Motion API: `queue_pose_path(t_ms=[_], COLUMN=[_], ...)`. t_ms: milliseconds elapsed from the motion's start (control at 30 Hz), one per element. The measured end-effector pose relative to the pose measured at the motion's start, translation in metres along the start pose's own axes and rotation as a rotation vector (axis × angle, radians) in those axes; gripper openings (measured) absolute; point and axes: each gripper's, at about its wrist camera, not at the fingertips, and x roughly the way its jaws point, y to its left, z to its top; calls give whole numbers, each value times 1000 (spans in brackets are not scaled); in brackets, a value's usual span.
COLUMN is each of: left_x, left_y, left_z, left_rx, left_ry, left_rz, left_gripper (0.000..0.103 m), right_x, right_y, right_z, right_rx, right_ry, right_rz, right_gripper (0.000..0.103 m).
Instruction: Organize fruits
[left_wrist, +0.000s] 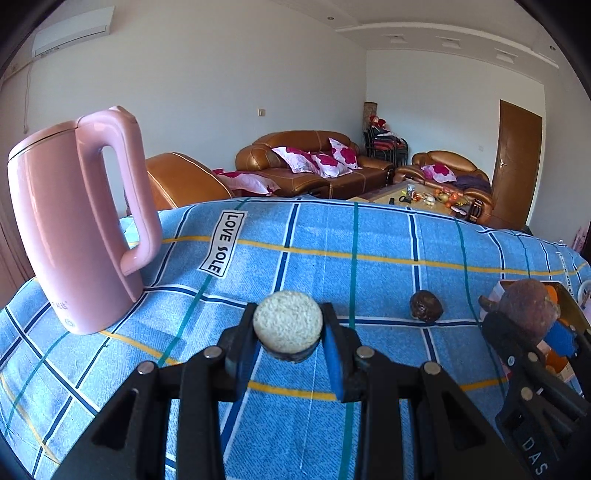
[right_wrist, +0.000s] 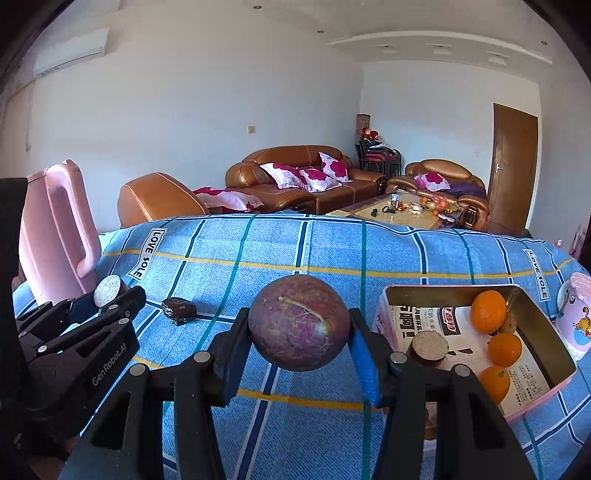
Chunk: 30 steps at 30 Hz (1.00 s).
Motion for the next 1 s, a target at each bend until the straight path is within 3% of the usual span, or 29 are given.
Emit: queue_pose_path(t_ms=[600,1000], left_x=[-19,-25], left_y=[-26,-49], left_z=[-14,-19], left_rx=[35,43], left_ry=[-15,7], left_rz=[10,-40], left_gripper=[35,35], right_x=[-18,-31], right_y=[-14,-42], right_z=[-9,-14], right_rx=[-4,2], right_ry=[-6,-10], right_rz=[-14,-27], right_gripper=[53,53])
